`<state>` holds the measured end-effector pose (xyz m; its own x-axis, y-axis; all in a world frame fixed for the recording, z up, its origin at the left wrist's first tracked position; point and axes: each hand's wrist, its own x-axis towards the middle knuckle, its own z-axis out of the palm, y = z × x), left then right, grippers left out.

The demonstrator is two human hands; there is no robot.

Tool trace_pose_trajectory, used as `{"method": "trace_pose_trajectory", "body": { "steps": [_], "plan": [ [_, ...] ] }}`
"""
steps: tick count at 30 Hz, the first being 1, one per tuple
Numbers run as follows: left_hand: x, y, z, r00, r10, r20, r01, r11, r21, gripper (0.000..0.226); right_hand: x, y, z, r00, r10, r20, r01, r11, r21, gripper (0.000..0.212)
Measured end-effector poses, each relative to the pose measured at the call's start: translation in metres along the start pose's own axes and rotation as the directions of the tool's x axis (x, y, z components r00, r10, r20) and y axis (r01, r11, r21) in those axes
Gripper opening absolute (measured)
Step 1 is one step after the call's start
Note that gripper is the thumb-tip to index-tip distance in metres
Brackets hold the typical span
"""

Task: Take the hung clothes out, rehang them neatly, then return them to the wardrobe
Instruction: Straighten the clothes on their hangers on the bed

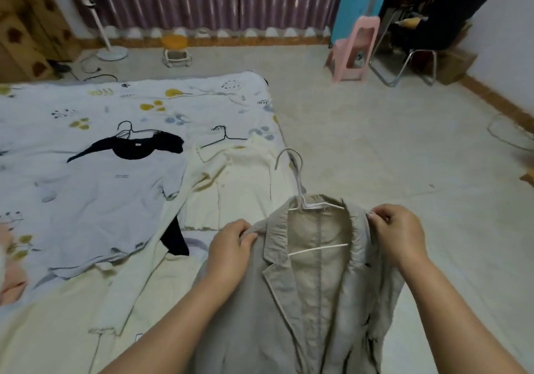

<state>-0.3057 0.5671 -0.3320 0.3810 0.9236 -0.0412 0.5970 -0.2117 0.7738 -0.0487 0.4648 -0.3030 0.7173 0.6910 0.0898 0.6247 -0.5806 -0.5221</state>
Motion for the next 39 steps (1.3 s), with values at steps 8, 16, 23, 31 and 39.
{"method": "trace_pose_trajectory", "body": {
  "steps": [8,16,23,31,39],
  "plan": [
    [0.085,-0.082,0.056,0.973,-0.177,-0.147,0.189,0.979,0.073,0.013,0.035,0.024,0.145,0.949,-0.023,0.314,0.066,0.990,-0.128,0.042],
    [0.121,-0.163,0.103,0.943,-0.325,-0.070,0.318,0.821,0.474,0.028,0.009,0.051,0.264,0.670,0.016,0.742,0.121,0.984,-0.131,0.067],
    [0.067,-0.187,0.130,0.894,-0.263,0.362,-0.095,0.679,0.728,0.056,0.004,0.054,0.283,0.603,0.053,0.796,0.207,0.953,-0.220,0.068],
    [0.074,-0.142,0.095,0.821,-0.377,0.429,-0.009,0.743,0.670,0.032,0.013,0.010,0.241,0.570,0.110,0.814,0.287,0.902,-0.323,0.034],
    [0.041,-0.087,0.026,0.886,-0.330,0.327,0.119,0.842,0.526,0.033,-0.011,-0.054,0.180,0.604,0.030,0.796,0.330,0.900,-0.284,0.027]
  ]
}}
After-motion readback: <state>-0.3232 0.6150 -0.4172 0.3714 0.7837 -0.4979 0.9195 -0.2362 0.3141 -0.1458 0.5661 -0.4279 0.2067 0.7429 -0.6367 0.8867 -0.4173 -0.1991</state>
